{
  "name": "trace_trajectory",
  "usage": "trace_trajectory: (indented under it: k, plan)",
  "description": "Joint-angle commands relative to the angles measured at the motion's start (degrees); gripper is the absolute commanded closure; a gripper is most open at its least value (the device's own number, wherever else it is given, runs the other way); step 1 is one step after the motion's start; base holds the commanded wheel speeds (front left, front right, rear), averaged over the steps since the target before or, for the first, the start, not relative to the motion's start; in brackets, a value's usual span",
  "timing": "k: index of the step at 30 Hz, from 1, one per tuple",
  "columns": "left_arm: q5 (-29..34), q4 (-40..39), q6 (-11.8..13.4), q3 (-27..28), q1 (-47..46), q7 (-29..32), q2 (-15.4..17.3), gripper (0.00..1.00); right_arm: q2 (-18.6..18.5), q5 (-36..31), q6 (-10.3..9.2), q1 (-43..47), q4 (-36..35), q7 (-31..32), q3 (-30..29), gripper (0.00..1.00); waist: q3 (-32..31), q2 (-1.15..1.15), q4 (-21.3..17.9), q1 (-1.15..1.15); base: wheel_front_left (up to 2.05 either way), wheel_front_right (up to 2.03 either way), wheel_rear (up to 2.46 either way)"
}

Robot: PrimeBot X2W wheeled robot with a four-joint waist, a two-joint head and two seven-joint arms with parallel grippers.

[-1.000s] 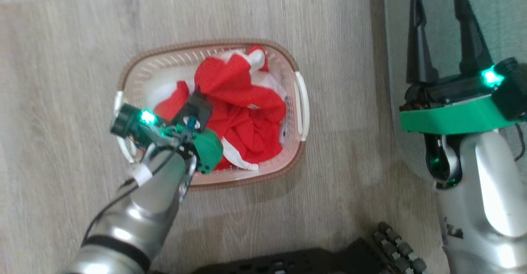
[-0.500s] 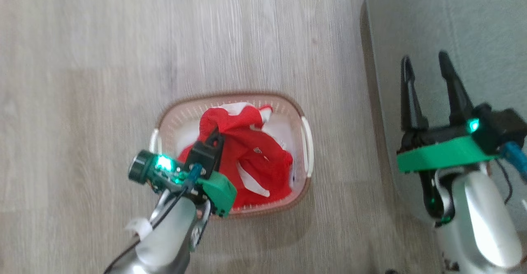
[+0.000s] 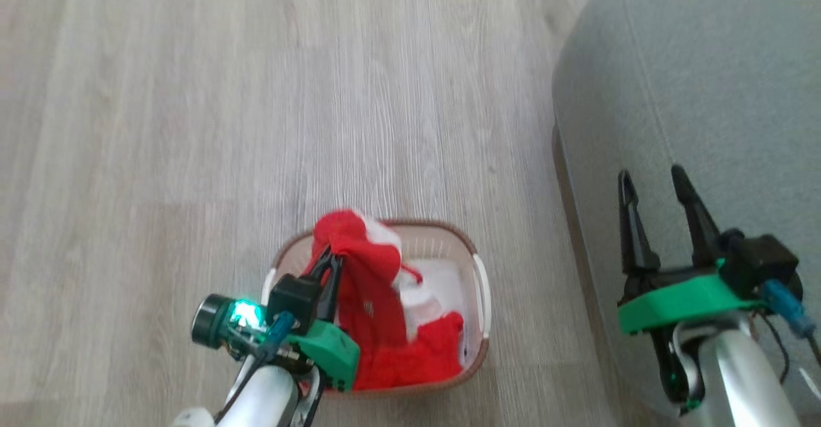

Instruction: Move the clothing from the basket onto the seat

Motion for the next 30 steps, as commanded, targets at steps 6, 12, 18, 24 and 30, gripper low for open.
trace_trajectory:
  k: [6,12,18,24,30]
  plan:
    - [-1.0,-4.0,0.6,2.2,0.9,0.1,1.5,1.00,-0.1,-0.6,-0.01,1.5,-1.1,-0.5,1.4,0.00,-4.9,-0.01,0.2,0.00,0.00,0.00,0.00]
    - [-1.2,-3.2,0.9,1.8,1.0,0.4,1.5,1.00,-0.1,-0.5,-0.01,1.9,-1.3,-0.5,1.8,0.00,-5.1,-0.01,-0.8,0.00,0.00,0.00,0.00]
    - [-1.6,-2.3,1.7,2.1,1.1,0.2,1.3,0.00,-0.1,-0.6,-0.01,2.1,-1.4,-0.5,1.5,0.00,-4.7,-0.01,-1.4,0.00,0.00,0.00,0.00]
    - [-3.0,-2.0,1.7,2.5,1.9,-0.1,1.1,0.00,-0.1,-0.8,-0.01,2.6,-1.2,-0.5,1.0,0.00,-5.2,-0.01,-1.0,0.00,0.00,0.00,0.00]
    - [-3.8,-2.9,1.9,3.0,2.9,-0.4,0.9,0.00,-0.1,-0.9,-0.01,3.1,-1.0,-0.5,1.2,0.00,-6.1,-0.01,-0.4,0.00,0.00,0.00,0.00]
